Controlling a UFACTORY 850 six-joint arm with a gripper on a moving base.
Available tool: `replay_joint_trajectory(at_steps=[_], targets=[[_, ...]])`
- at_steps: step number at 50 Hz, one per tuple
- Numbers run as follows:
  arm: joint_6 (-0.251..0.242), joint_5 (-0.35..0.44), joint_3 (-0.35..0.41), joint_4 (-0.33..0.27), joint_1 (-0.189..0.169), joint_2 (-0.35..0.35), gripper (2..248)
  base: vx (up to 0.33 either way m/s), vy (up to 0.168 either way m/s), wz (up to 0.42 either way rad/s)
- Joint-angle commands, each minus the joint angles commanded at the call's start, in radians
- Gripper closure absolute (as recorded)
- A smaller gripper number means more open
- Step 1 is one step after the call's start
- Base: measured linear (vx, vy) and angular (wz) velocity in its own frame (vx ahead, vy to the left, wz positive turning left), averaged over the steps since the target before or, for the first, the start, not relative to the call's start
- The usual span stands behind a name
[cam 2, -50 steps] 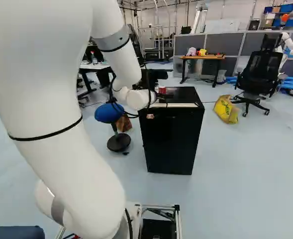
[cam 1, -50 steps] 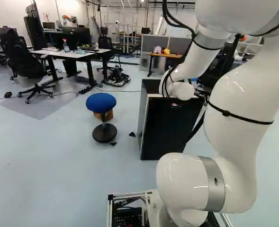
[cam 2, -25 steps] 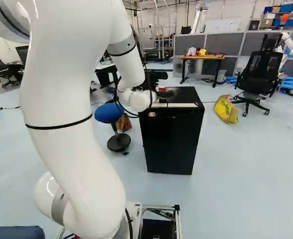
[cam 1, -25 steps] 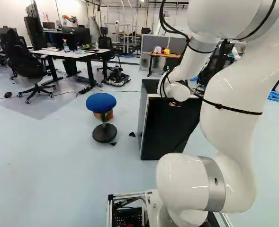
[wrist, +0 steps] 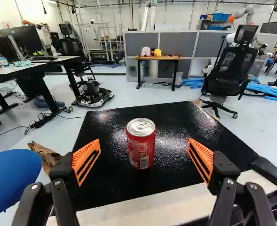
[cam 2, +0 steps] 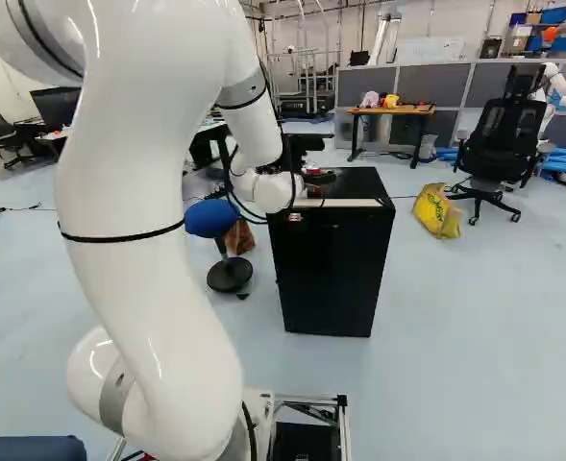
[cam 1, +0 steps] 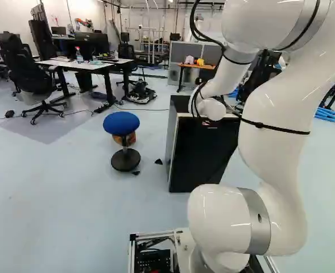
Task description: Grab a drink from the fridge
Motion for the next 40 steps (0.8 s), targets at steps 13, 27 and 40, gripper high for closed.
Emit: replay_joint_trajectory(at_steps=[13,27,40], targets=[[0.0,-0.001,-0.028,0.0,-0.002,-0.024,3,0.0,0.0,0.0],[0.0,-0.02,-0.06,0.0,-0.005,-0.049,3,0.0,0.0,0.0],[0.0,-0.044,-0.089,0.0,-0.007,-0.073,3,0.0,0.0,0.0]])
